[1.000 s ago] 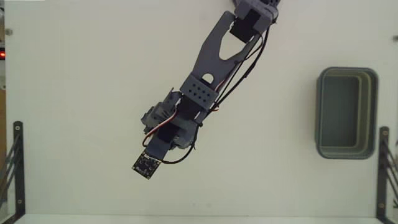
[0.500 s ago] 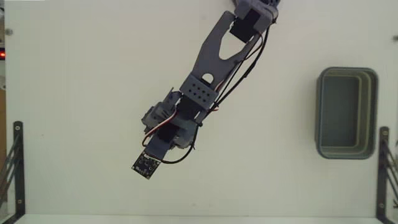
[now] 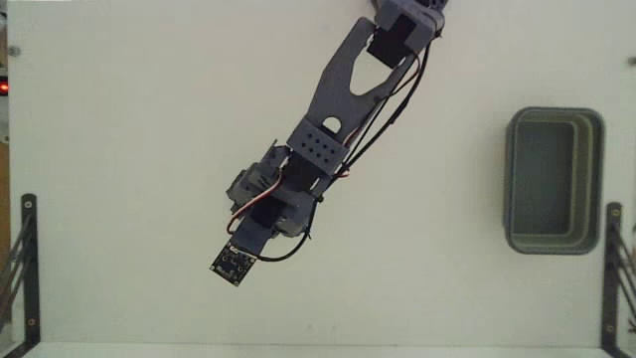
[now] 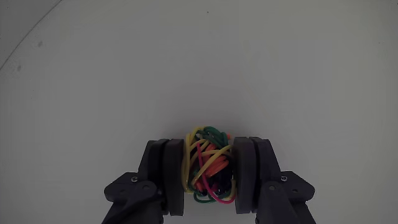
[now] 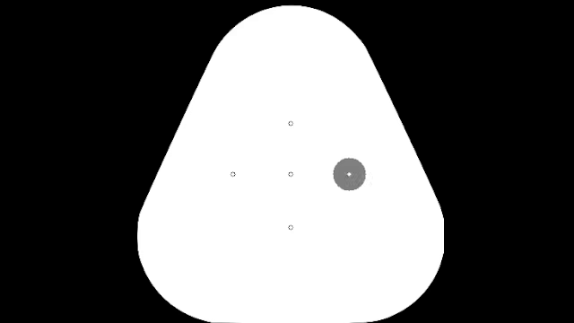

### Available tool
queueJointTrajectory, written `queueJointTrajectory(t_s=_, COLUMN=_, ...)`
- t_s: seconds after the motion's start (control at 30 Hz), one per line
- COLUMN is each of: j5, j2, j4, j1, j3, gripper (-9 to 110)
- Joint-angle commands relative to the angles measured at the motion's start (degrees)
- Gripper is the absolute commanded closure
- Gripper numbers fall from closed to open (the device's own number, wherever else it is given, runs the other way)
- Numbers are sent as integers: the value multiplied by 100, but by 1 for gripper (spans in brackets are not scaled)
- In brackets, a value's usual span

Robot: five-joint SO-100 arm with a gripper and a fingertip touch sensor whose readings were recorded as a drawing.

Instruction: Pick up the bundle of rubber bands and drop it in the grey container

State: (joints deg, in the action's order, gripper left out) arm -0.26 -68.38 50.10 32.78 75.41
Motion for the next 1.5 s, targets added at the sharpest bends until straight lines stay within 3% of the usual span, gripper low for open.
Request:
queueJointTrajectory(t_s=0.0, j5=26, j2=-224, j4=-12, j1=24, j3=-37, gripper=57)
queueJointTrajectory(t_s=1.47, j5=26, j2=-224, j4=-3, j1=24, j3=-46, gripper=64)
